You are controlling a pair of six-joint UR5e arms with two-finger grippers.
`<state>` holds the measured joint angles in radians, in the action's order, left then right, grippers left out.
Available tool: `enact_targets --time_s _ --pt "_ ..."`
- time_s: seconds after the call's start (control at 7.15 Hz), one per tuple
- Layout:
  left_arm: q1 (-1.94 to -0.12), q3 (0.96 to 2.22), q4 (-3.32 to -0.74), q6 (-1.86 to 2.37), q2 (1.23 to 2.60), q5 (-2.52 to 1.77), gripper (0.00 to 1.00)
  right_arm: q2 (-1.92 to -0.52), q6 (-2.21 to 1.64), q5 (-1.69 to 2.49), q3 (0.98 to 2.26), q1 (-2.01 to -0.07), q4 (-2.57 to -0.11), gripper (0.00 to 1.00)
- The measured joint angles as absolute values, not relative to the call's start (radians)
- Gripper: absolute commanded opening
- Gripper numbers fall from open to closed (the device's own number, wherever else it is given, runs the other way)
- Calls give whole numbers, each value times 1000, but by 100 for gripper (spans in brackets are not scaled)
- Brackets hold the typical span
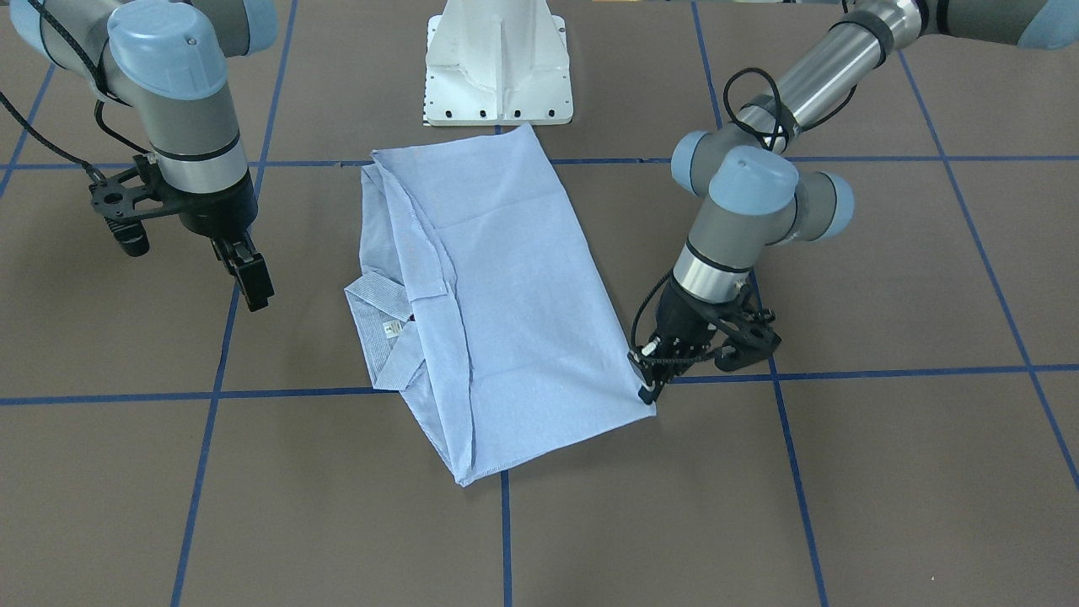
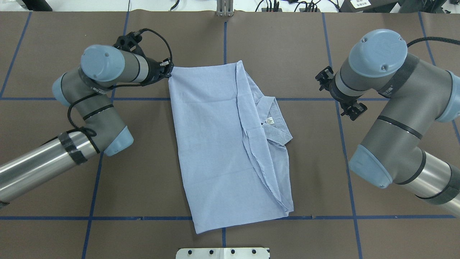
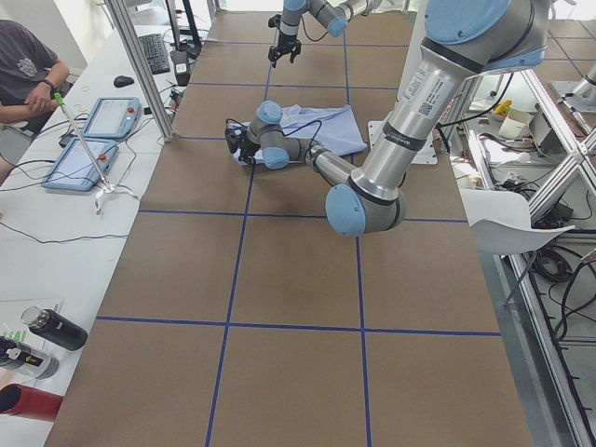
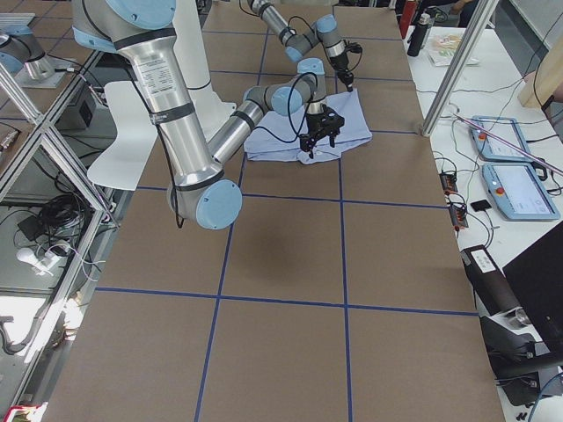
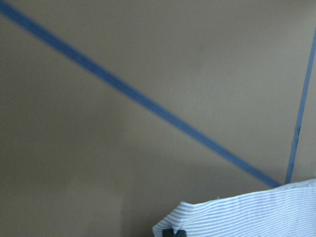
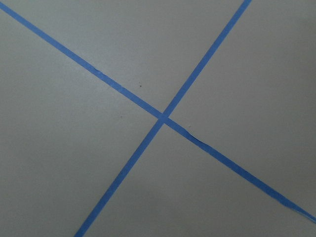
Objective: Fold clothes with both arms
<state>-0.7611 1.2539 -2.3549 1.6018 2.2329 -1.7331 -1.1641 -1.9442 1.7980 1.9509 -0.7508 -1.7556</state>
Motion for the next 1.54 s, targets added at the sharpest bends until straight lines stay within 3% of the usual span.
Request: enact_targets --time_s 0.14,0.28,0.42,0.7,1.12,1.54 --pt "-791 1133 -2416 1548 2301 -1734 1 -1160 -1948 1799 1946 -745 -1738 100" --pt "-809 1048 -2454 1502 2352 -1734 47 -1157 -1956 1798 1931 -732 -1686 100" --pt "-822 992 -2478 1468 2387 -1734 65 -1156 -1974 1797 1911 -710 -1618 100" --pt "-880 992 -2492 1399 2390 -1816 66 -1137 -2016 1777 1890 -653 -1529 100" --pt "-973 1234 -2489 1374 2198 -2016 66 -1054 -1971 1664 1857 -515 -1517 100" --pt "-1014 1462 -2484 1372 1995 -2114 66 -986 -1651 1648 1785 -415 -1558 100"
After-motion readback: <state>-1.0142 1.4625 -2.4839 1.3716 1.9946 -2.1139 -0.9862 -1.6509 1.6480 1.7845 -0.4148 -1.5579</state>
